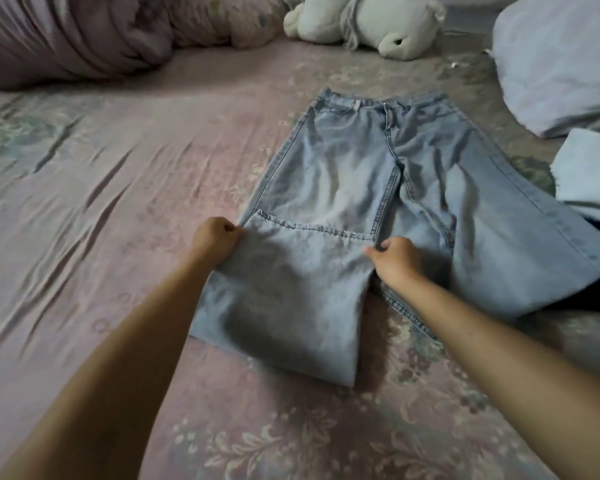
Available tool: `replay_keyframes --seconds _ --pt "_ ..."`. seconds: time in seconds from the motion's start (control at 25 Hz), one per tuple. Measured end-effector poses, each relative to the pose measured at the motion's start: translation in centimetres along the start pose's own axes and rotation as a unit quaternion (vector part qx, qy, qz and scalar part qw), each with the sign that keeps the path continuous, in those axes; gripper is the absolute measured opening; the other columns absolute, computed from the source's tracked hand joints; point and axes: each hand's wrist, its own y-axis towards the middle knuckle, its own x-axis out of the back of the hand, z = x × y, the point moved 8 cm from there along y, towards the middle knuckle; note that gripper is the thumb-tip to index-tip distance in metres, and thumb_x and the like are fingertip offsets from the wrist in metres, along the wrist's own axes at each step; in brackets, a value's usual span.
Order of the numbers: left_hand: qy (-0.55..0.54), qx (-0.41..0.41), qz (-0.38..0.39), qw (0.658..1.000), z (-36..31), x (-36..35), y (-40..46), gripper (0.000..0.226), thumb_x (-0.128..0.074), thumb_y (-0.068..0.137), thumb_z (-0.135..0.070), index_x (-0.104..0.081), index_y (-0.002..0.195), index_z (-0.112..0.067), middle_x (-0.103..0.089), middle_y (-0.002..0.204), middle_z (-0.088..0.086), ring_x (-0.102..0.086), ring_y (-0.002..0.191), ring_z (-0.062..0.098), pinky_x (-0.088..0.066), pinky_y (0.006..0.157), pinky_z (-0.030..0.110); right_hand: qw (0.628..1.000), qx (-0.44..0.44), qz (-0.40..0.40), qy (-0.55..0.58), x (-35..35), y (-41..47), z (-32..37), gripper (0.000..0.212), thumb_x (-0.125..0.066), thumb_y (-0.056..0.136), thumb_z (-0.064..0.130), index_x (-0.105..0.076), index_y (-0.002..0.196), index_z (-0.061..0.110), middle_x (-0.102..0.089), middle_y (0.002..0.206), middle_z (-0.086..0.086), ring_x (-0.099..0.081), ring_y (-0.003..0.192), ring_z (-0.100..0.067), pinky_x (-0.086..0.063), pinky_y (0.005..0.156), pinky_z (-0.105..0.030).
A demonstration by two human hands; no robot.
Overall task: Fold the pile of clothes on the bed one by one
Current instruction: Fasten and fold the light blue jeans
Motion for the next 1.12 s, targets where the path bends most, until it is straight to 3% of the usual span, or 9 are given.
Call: replay_keyframes --seconds 0.12,0.24,0.4,0.48,0.6,0.68,0.8,1.0,1.12 --pt "-0.016 -0.007 -0.072 0.997 -0.4 0.6 -0.2 0.018 -0.064 0.088 -0.02 -0.067 0.093 -0.003 -0.064 0.098 0.019 -0.059 0.093 0.034 -0.041 0.071 0.034 0.999 0.033 -0.028 0.029 0.5 0.5 1.0 0.009 -0.063 0.087 0.015 -0.064 0.087 0.007 -0.06 0.081 -0.006 -0.056 0.083 -0.023 -0.033 0.062 -0.025" --pt "0.01 -0.022 -0.144 0.989 -0.2 1.2 -1.3 0.018 -0.057 0.091 -0.017 -0.063 0.1 -0.002 -0.057 0.11 0.019 -0.054 0.099 0.036 -0.038 0.074 0.039 0.995 0.054 -0.048 0.07 0.9 0.4 1.4 0.015 -0.062 0.089 0.016 -0.061 0.099 0.005 -0.058 0.088 -0.003 -0.055 0.086 -0.021 -0.032 0.066 -0.022" --pt "0.011 -0.015 -0.058 0.998 0.5 -0.2 -2.4 0.024 -0.053 0.095 -0.027 -0.06 0.1 -0.005 -0.061 0.103 0.017 -0.056 0.093 0.033 -0.034 0.066 0.032 0.998 0.044 -0.005 0.051 -0.1 -1.6 1.2 0.032 -0.061 0.09 0.02 -0.043 0.111 0.005 -0.06 0.099 -0.015 -0.058 0.086 -0.03 -0.037 0.065 -0.029" --pt "0.021 -0.003 -0.036 0.999 1.7 0.0 -3.4 0.022 -0.053 0.095 -0.027 -0.06 0.097 -0.006 -0.061 0.1 0.015 -0.055 0.088 0.031 -0.035 0.067 0.031 0.997 0.03 0.038 0.052 -1.3 -3.7 0.4 0.034 -0.064 0.089 0.025 -0.04 0.104 0.007 -0.061 0.092 -0.016 -0.064 0.073 -0.032 -0.047 0.053 -0.031" --pt "-0.014 -0.014 -0.034 0.999 2.8 0.6 -5.3 0.017 -0.055 0.094 -0.023 -0.06 0.088 -0.008 -0.064 0.095 0.016 -0.054 0.082 0.028 -0.035 0.067 0.03 0.993 0.002 0.084 0.078 -2.9 -6.4 -0.9 0.022 -0.06 0.091 0.021 -0.045 0.083 0.007 -0.055 0.063 -0.012 -0.056 0.037 -0.016 -0.039 0.03 -0.024" --pt "-0.064 -0.03 -0.098 0.993 2.6 2.2 -6.5 0.017 -0.053 0.095 -0.022 -0.062 0.094 -0.007 -0.065 0.095 0.015 -0.057 0.088 0.031 -0.035 0.069 0.029 0.997 0.03 0.012 0.073 -2.4 -6.9 -0.4 0.026 -0.056 0.09 0.017 -0.046 0.069 0.006 -0.054 0.06 -0.016 -0.063 0.053 -0.027 -0.047 0.043 -0.036" --pt "-0.076 -0.024 -0.119 0.99 3.0 2.3 -7.3 0.021 -0.05 0.096 -0.023 -0.061 0.104 -0.006 -0.064 0.101 0.017 -0.058 0.094 0.034 -0.039 0.072 0.034 0.993 0.042 -0.07 0.081 -1.5 -7.5 0.4 0.02 -0.055 0.092 0.021 -0.05 0.078 0.007 -0.058 0.075 -0.015 -0.057 0.073 -0.032 -0.036 0.059 -0.035" --pt "-0.038 0.004 -0.054 0.998 4.8 0.7 -7.0 0.02 -0.05 0.096 -0.023 -0.058 0.105 -0.007 -0.063 0.105 0.02 -0.057 0.094 0.034 -0.041 0.072 0.036 0.998 -0.006 -0.008 0.065 -3.3 -8.5 -1.5 0.021 -0.056 0.091 0.03 -0.047 0.094 0.012 -0.061 0.083 -0.01 -0.064 0.077 -0.034 -0.052 0.065 -0.043" --pt "-0.015 -0.006 -0.048 0.999 4.8 0.8 -7.8 0.02 -0.049 0.096 -0.021 -0.057 0.102 -0.003 -0.061 0.102 0.023 -0.056 0.09 0.034 -0.038 0.068 0.035 0.999 -0.011 -0.009 0.044 -3.6 -9.1 -1.9 0.016 -0.055 0.092 0.022 -0.043 0.093 0.012 -0.057 0.083 -0.007 -0.062 0.084 -0.032 -0.042 0.057 -0.034"
